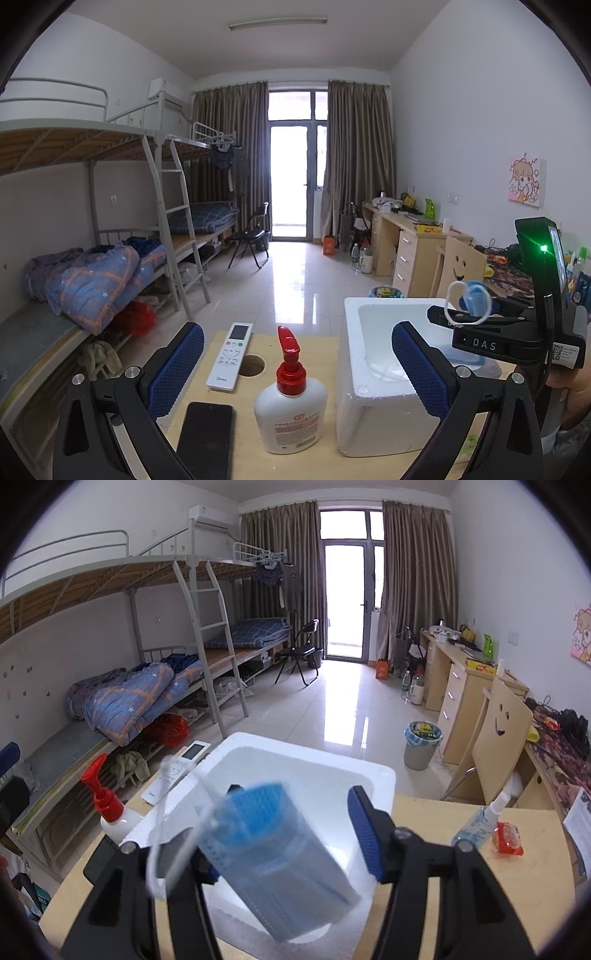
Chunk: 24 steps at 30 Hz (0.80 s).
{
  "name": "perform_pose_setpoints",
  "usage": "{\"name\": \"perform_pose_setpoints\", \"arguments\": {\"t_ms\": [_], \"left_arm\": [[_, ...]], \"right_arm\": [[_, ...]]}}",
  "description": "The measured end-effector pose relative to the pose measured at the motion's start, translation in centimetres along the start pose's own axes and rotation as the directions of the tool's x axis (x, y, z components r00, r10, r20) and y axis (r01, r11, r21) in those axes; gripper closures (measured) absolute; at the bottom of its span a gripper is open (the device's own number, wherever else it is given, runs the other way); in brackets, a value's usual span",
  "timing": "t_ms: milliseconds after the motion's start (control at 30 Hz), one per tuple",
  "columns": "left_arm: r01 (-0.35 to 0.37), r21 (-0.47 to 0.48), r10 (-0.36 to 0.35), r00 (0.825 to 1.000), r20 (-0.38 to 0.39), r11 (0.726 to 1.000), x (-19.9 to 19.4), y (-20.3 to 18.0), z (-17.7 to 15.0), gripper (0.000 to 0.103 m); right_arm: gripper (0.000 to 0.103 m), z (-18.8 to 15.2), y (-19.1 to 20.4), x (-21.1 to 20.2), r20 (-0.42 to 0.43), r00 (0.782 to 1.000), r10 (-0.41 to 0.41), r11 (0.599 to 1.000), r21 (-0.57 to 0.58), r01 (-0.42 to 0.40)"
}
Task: Organize soft objects
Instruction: 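Lower the blue mask into the foam box and open the right tool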
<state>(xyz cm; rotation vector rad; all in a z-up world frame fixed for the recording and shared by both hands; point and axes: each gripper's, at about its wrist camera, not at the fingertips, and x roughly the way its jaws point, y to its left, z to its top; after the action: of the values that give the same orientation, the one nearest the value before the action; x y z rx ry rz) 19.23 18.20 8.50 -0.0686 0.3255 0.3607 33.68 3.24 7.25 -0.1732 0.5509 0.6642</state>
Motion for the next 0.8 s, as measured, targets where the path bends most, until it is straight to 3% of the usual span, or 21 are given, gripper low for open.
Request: {"name": "perform_pose_setpoints", "arguments": {"t_ms": [333, 667, 800], "left_arm": [[0.006, 0.004, -0.006, 1.000, -0.005, 1.000, 0.03, 0.20, 0.01, 0.001], [0.066, 0.039, -0.066, 0.998, -0.008, 0.997, -0.19, -0.62, 0.01, 0.001], [0.065, 0.033, -0.064, 0.998, -0.010, 0.997, -0.16, -0.50, 0.05, 0.001]], "right_arm": [[0.040, 0.03, 0.38, 0.08, -0.010, 1.000, -0.005, 1.000, -0.023, 0.005], [0.040, 0.05, 0.59, -0.03, -0.010, 1.000, -0.001, 1.000, -0.018, 0.001], [0.040, -0.18, 0.61, 0.32, -0.047, 0.999, -0.025, 0.999, -0.022, 0.024]]}}
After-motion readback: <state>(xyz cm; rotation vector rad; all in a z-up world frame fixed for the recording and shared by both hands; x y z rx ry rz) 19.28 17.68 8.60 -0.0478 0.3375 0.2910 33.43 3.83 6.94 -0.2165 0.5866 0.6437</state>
